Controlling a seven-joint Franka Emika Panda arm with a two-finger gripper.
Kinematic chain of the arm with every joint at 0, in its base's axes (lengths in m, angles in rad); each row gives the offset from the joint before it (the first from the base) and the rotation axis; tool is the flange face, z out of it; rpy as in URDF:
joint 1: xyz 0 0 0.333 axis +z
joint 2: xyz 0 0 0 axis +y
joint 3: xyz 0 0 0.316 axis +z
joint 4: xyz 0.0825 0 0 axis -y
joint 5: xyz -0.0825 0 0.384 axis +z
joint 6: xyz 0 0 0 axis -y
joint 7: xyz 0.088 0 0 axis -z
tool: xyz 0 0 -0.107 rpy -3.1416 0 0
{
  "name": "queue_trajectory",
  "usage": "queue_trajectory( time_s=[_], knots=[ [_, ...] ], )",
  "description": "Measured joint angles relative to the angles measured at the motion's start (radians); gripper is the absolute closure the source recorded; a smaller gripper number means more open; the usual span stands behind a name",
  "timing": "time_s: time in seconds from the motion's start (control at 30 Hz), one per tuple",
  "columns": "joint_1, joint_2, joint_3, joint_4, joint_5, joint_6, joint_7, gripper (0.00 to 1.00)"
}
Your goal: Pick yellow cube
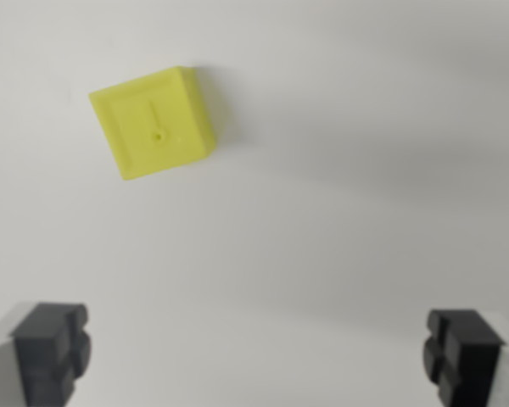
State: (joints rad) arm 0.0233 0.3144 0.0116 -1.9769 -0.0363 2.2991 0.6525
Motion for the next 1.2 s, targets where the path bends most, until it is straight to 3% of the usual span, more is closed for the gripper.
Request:
queue_trajectory(
  time_s=[1.2],
  knots=[
    [0.058,0.187,0.0,0.031,0.011,0.151,-0.13,0.0]
  ],
)
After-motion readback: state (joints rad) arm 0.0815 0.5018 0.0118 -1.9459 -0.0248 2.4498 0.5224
